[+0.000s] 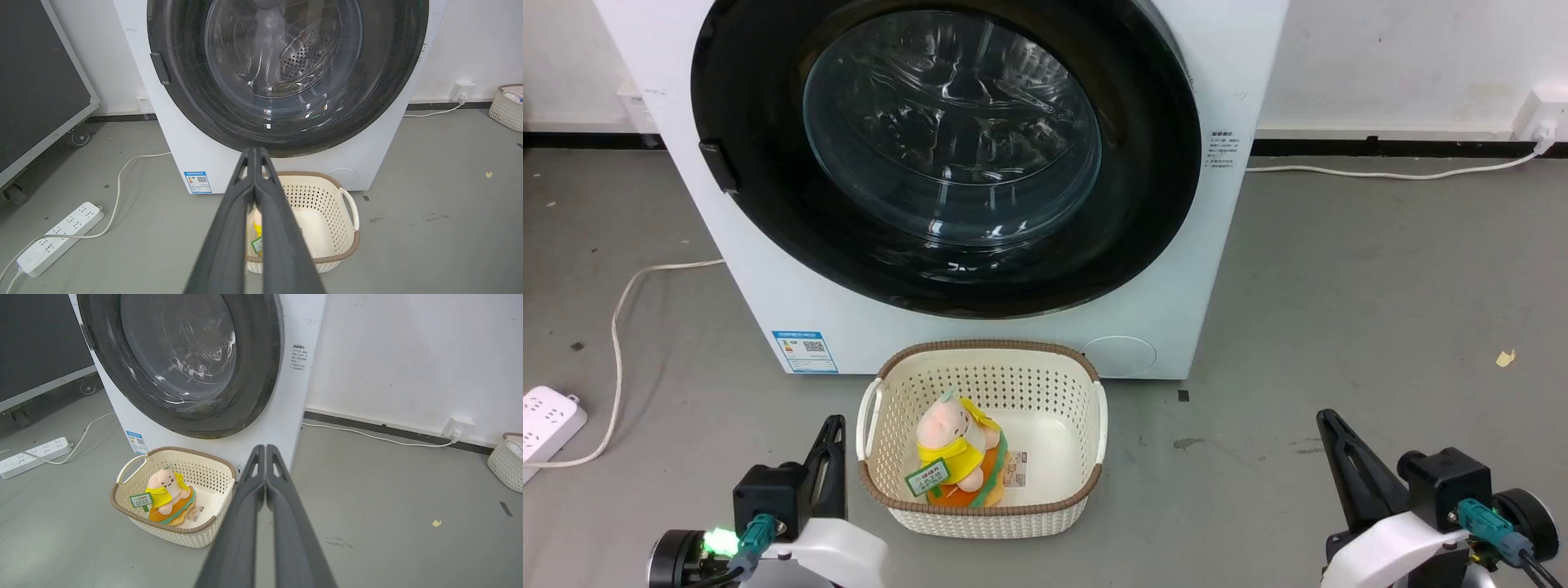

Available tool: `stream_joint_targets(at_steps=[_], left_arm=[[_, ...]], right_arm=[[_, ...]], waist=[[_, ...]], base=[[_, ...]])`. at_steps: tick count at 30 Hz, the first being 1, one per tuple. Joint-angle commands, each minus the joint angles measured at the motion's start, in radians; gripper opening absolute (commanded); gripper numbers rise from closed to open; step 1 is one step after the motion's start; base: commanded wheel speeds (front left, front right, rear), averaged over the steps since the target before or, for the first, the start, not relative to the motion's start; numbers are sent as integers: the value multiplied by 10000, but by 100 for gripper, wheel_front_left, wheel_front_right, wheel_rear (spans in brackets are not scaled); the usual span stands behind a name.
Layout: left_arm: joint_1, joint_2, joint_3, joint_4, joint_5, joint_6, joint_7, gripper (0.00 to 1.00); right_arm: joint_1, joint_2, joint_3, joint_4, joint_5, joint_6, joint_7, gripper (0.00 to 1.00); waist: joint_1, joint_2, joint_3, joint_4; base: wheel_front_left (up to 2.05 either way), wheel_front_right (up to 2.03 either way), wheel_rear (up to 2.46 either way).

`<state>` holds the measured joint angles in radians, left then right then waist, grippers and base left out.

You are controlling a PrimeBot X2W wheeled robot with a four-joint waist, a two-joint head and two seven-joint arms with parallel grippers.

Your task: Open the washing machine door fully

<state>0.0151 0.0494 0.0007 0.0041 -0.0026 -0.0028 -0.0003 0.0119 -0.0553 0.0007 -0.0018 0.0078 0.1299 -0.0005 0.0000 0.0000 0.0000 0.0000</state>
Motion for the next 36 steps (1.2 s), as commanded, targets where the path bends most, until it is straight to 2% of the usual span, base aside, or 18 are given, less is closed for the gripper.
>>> stream_joint_targets(at_steps=[1, 15, 16, 36], left_arm=[[-151, 8, -7, -41, 26, 28, 3, 0], [7, -2, 0, 4, -2, 1, -5, 0], [7, -2, -5, 5, -3, 2, -6, 100], [-112, 3, -271, 70, -49, 196, -423, 100]], right_arm=[[-119, 51, -7, 18, -78, 8, 5, 0], [4, -2, 4, 0, 9, 0, -4, 0], [5, -2, 4, 1, 11, 0, -6, 100], [-287, 7, -136, 152, 776, 1, -423, 100]], waist=[[0, 0, 0, 0], [0, 0, 0, 0], [0, 0, 0, 0], [0, 0, 213, 32]], base=[[0, 0, 0], [0, 0, 0], [0, 0, 0], [0, 0, 0]])
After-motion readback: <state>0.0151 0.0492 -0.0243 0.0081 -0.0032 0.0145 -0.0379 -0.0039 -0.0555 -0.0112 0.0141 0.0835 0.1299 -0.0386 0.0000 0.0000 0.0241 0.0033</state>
